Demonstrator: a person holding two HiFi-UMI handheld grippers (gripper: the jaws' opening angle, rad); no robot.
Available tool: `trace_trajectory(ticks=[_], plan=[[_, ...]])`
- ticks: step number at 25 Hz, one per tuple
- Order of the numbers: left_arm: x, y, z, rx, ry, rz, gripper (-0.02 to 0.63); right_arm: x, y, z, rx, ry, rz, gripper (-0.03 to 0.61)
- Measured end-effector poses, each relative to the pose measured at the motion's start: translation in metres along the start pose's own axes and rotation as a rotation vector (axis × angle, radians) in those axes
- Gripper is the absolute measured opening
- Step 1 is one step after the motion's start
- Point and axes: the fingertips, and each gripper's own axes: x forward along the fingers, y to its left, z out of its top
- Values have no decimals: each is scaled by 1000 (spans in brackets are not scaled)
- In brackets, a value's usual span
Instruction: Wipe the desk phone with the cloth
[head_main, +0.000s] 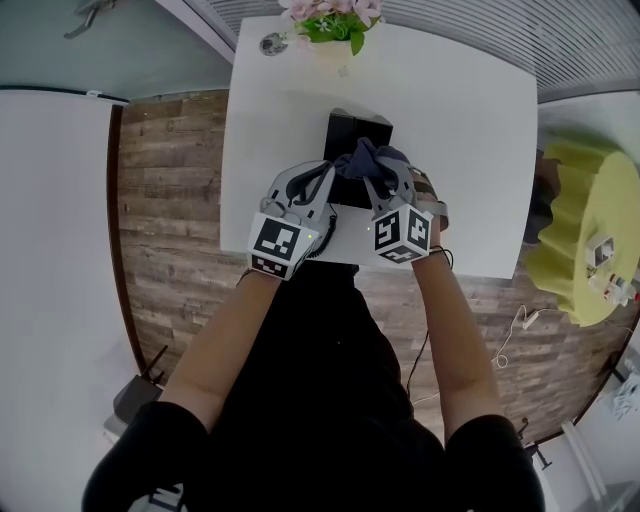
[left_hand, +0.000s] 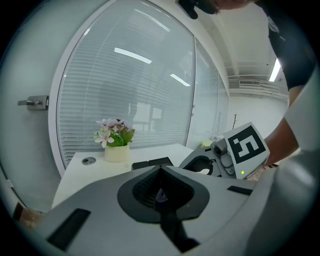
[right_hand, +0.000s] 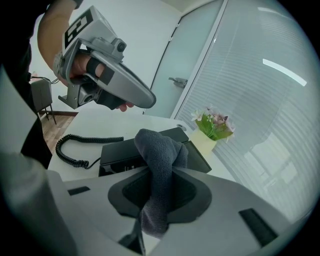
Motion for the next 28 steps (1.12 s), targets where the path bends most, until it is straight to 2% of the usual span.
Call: trace_trajectory(ticks=[12,28], plan=[[-2,-8,-19,0,33,-6,9,-7,33,-11,-17,18,43,94],[-7,-24,-63,-13,118,-28,9,-12,69,-22,-28,50,95,94]])
